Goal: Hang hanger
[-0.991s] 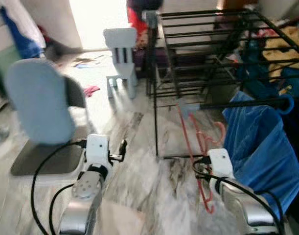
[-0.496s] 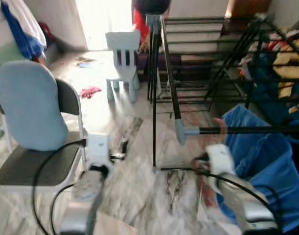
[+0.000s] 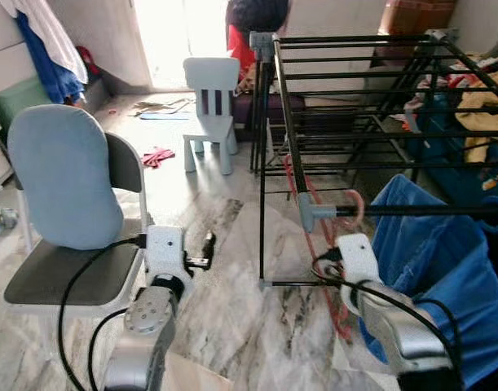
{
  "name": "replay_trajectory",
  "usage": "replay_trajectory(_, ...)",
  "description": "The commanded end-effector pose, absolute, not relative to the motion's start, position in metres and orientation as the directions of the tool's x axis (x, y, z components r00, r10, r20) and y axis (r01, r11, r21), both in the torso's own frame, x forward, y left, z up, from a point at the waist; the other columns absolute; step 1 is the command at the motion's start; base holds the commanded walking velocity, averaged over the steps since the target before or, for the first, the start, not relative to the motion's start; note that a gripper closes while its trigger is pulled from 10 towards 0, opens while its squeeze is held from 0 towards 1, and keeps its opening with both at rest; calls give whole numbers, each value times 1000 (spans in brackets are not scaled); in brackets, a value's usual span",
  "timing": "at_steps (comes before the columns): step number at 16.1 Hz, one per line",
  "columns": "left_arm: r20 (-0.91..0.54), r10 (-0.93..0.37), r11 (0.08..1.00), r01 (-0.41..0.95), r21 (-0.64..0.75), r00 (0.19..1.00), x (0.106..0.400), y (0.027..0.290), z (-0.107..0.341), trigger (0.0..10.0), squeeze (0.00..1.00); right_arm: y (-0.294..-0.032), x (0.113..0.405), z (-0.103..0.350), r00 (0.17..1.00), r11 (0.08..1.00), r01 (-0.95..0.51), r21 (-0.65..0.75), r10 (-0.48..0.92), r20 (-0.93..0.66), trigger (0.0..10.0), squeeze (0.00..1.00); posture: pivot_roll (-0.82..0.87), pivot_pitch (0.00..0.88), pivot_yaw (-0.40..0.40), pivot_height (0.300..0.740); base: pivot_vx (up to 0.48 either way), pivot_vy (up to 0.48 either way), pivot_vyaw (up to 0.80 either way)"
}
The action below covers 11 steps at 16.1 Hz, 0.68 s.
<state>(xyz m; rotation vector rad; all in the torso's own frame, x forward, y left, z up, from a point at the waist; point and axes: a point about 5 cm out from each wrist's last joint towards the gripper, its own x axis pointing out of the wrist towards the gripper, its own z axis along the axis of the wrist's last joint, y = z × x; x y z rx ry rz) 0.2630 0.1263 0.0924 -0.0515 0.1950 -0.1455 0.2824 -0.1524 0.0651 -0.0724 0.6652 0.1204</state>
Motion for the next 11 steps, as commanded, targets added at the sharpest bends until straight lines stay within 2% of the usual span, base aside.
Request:
replay_trajectory(1,-193,-167,985,155,-71,967,264,124,94,10000,0,-155,291,70,783,997,-75,-17,48,-620,10000,0,-95,0,28,740,0,0,0)
replay_trajectory(2,-195,-170,985,158,-73,966,263,124,94,10000,0,-157,294,70,780,999,-41,-14,23,-626,10000,0,-95,0,28,740,0,0,0)
replay_trajectory(4,-200,-172,984,160,-77,964,263,123,93,10000,0,-152,300,71,775,998,-66,8,56,-629,10000,0,-91,0,27,740,0,0,0)
replay_trajectory(8,-211,-193,980,178,-90,958,262,119,92,10000,0,-146,294,47,675,996,-86,-18,45,-737,10000,0,-84,0,17,740,0,0,0)
replay_trajectory(11,-218,-192,980,175,-96,957,261,119,91,10000,0,-145,291,42,670,995,-98,-13,57,-740,10000,0,-83,0,15,740,0,0,0)
